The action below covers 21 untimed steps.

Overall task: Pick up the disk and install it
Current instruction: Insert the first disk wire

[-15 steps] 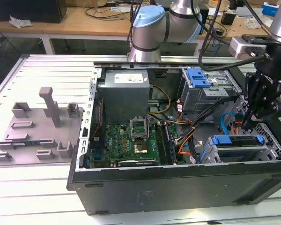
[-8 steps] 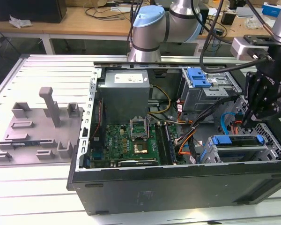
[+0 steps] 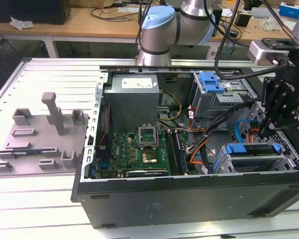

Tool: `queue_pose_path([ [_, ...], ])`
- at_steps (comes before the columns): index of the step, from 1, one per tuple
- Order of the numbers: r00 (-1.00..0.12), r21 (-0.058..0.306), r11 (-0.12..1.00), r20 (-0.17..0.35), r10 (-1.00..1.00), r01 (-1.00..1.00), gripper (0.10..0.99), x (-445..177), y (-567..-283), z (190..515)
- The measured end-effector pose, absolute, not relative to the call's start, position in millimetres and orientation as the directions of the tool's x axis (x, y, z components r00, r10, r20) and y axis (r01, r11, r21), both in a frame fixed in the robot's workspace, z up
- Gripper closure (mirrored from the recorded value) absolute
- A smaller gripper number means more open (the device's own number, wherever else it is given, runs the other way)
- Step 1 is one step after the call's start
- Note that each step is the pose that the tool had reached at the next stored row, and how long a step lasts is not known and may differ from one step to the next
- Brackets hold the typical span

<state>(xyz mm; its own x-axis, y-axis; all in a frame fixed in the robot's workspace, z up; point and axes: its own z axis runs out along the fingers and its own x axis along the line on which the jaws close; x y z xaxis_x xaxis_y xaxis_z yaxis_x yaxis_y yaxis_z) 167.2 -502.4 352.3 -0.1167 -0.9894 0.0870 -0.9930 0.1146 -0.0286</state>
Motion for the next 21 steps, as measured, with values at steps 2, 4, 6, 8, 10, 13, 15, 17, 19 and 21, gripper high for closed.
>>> queue_pose_path([
  [2,-0.116,-0.028,0.114,0.081,-0.990,-0.993,0.918,167,-507,352],
  [4,-0.116,-0.027,0.114,0.071,-0.991,-0.993,0.918,167,-510,353],
  [6,-0.115,-0.025,0.114,0.054,-0.992,-0.993,0.918,167,-513,353],
  [8,-0.115,-0.023,0.114,0.034,-0.993,-0.993,0.918,167,-514,353],
  [10,-0.114,-0.022,0.113,0.024,-0.993,-0.993,0.918,167,-516,353],
  [13,-0.114,-0.021,0.113,0.021,-0.993,-0.993,0.918,167,-516,353],
  [15,-0.111,-0.006,0.111,0.025,-0.994,-0.994,0.918,168,-516,353],
  [17,-0.104,0.002,0.104,0.026,-0.994,-0.995,0.918,168,-516,353],
  [19,-0.088,0.002,0.088,0.026,-0.996,-0.996,0.918,169,-516,353],
  [21,-0.064,0.002,0.065,0.026,-0.998,-0.998,0.918,169,-516,353],
])
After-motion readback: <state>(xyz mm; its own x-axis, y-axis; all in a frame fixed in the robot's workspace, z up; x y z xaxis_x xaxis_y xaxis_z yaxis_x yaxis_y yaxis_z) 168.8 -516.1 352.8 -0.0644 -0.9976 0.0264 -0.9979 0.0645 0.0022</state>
